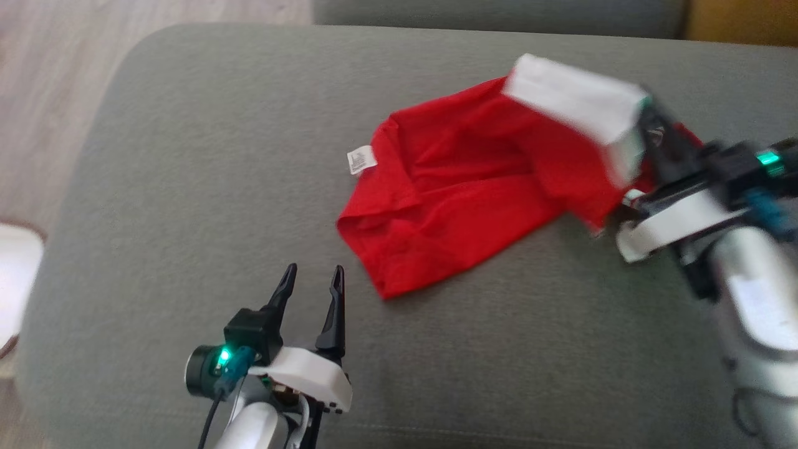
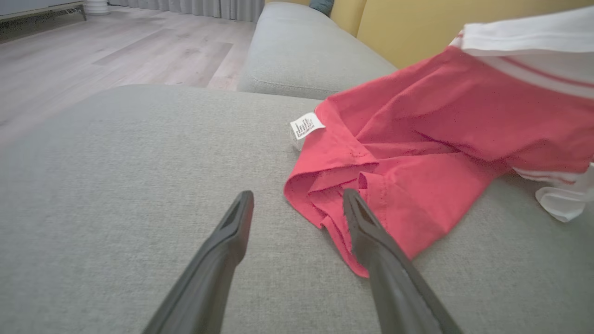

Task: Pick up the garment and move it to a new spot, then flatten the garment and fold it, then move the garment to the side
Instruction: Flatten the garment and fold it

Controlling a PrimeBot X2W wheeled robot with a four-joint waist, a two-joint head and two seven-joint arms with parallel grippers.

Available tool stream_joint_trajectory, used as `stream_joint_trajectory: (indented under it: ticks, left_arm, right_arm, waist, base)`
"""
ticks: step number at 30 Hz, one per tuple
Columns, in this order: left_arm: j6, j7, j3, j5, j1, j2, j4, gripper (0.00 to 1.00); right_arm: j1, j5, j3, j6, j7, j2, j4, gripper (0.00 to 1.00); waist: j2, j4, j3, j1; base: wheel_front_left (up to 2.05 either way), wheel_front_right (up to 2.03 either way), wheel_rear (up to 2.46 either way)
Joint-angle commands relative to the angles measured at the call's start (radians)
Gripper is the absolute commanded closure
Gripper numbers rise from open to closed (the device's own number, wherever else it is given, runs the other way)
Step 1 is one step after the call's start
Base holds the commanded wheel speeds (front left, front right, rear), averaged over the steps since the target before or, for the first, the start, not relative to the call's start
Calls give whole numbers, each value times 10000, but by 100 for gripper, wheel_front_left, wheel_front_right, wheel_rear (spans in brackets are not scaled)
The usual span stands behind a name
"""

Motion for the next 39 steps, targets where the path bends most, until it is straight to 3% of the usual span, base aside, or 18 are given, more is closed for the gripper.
stream_joint_trajectory:
  ticks: [1, 8, 13, 18, 26, 33, 39]
  left_arm:
    - [-69, -122, 311, 13, -309, 41, -235, 0]
    - [-198, -122, 178, -34, -546, 41, -17, 0]
    - [-260, -122, 27, -119, -654, 41, 206, 0]
    - [-254, -122, 22, -137, -758, 41, 334, 0]
    - [-312, -122, 66, -31, -1023, 41, 460, 0]
    - [-319, -122, -172, -43, -1239, 41, 346, 0]
    - [-190, -122, -580, -194, -1436, 41, 126, 0]
  right_arm:
    - [-223, 17, -122, 65, -110, -231, -574, 100]
    - [-965, -217, -648, 65, -110, -1062, -1384, 100]
    - [-672, -8, 48, 65, -110, -1723, -1257, 100]
    - [342, 705, 366, 65, -110, -1496, -492, 100]
    - [940, 872, -71, 65, -110, -701, -142, 100]
    - [-725, 537, -52, 65, -110, -531, -96, 100]
    - [-3479, -9, 586, 65, -110, -644, 1097, 100]
  waist:
    - [0, -417, -79, 0]
    - [0, -911, -63, 0]
    - [0, -1068, -24, 0]
    - [0, -1244, 249, 0]
    - [0, -1362, 548, 0]
    - [0, -943, 772, 0]
    - [0, -58, 1147, 0]
  base:
    - [0, 0, 0]
    - [0, 0, 0]
    - [0, 0, 0]
    - [0, 0, 0]
    - [0, 0, 0]
    - [0, 0, 0]
    - [0, 0, 0]
